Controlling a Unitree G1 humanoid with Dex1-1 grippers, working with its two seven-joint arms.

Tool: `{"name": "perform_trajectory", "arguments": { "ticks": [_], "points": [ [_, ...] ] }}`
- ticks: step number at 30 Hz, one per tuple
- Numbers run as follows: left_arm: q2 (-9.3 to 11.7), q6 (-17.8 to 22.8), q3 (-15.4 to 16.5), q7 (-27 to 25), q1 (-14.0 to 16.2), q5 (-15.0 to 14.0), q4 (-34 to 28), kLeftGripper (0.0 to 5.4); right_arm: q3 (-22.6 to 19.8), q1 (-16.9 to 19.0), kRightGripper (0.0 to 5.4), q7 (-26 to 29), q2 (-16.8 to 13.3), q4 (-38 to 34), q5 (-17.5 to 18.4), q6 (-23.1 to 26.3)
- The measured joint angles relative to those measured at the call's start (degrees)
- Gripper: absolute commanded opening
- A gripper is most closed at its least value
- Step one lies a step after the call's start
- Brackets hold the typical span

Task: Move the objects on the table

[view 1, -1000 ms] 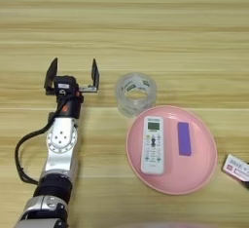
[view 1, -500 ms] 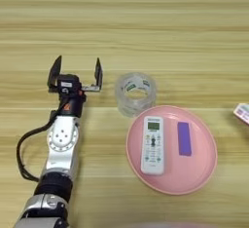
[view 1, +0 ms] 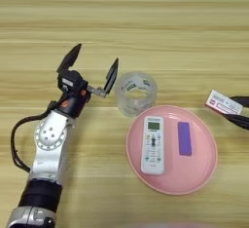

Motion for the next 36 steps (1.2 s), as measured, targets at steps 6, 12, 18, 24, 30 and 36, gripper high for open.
{"name": "perform_trajectory", "arguments": {
  "ticks": [6,12,18,24,30,36],
  "points": [
    [6.3,7.2,-4.3,-11.2,3.2,-4.1,-11.1,5.4,2.5,-2.5,2.09,1.5,-0.5,-2.5,-0.4,1.3],
    [11.9,14.0,-7.1,-19.7,3.6,-6.2,-18.1,5.4,5.4,-5.1,2.09,4.0,-1.5,-6.3,-0.5,3.5],
    [14.2,18.3,-8.8,-25.8,3.3,-8.9,-21.5,5.4,8.1,-7.5,2.09,5.1,-1.6,-8.5,-0.6,5.2],
    [15.1,20.2,-10.9,-30.0,1.3,-8.9,-21.5,5.4,11.0,-9.6,2.09,5.9,-1.5,-11.2,-0.5,7.6],
    [15.5,20.7,-11.6,-32.5,0.7,-8.6,-20.9,5.4,12.5,-10.9,2.09,6.6,-1.5,-12.8,-0.4,9.2],
    [15.5,20.7,-11.8,-33.5,0.5,-8.5,-20.1,5.4,14.3,-11.8,2.09,6.8,-1.3,-15.8,0.0,11.2]
  ]
}}
